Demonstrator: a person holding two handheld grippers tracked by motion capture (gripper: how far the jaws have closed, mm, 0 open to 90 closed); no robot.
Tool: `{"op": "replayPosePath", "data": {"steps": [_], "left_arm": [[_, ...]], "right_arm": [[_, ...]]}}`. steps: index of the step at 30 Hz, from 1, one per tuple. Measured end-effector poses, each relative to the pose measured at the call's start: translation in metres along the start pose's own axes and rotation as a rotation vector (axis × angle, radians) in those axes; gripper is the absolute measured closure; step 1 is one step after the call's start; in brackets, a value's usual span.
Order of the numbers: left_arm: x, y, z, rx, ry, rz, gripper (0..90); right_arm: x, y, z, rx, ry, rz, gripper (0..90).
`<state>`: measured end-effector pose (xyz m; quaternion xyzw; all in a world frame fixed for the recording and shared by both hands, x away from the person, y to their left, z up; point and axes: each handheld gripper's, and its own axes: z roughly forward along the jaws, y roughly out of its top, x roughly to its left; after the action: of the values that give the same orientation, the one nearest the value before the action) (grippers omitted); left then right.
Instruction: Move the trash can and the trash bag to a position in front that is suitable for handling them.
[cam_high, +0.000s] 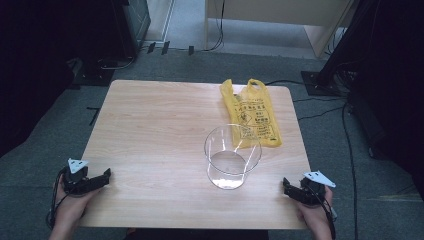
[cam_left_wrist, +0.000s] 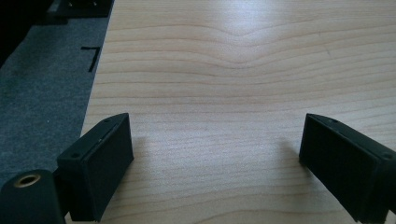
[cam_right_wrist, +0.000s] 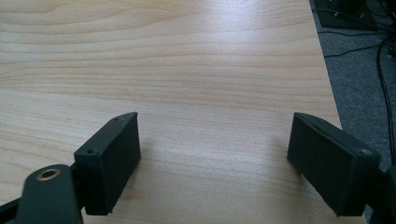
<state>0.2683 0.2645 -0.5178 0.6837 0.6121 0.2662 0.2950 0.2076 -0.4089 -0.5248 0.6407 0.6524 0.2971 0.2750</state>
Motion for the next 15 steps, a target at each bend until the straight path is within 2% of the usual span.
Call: {"op": "replayPosePath", "data": {"steps": [3, 6, 7, 8, 9, 10, 11, 15], "left_arm": [[-0.001, 0.000, 0.000, 0.001, 0.005, -0.002, 9.3], [-0.001, -0.001, -0.001, 0.001, 0.006, -0.004, 9.3], [-0.001, -0.001, -0.001, 0.001, 0.006, -0.004, 9.3], [-0.001, -0.001, -0.001, 0.001, 0.006, -0.004, 9.5], [-0.001, 0.000, -0.001, 0.002, 0.007, -0.004, 9.5], [-0.001, 0.000, -0.001, 0.002, 0.007, -0.004, 9.5], [-0.002, 0.000, 0.000, 0.000, 0.006, -0.007, 9.5], [-0.002, 0.000, -0.001, 0.001, 0.007, -0.006, 9.8]], "right_arm": [[0.000, -0.001, -0.002, -0.019, -0.012, 0.012, 31.2], [0.002, -0.002, -0.005, -0.049, -0.029, -0.006, 33.0], [0.004, 0.000, -0.008, -0.079, -0.017, -0.006, 35.1], [0.004, 0.000, -0.008, -0.079, -0.017, -0.006, 35.1], [0.006, 0.003, -0.012, -0.107, 0.000, 0.024, 38.1], [0.006, 0.003, -0.012, -0.107, 0.000, 0.024, 38.1], [0.008, 0.004, -0.013, -0.116, -0.001, 0.020, 38.8], [0.015, 0.008, -0.013, -0.109, -0.003, -0.053, 43.5]]}}
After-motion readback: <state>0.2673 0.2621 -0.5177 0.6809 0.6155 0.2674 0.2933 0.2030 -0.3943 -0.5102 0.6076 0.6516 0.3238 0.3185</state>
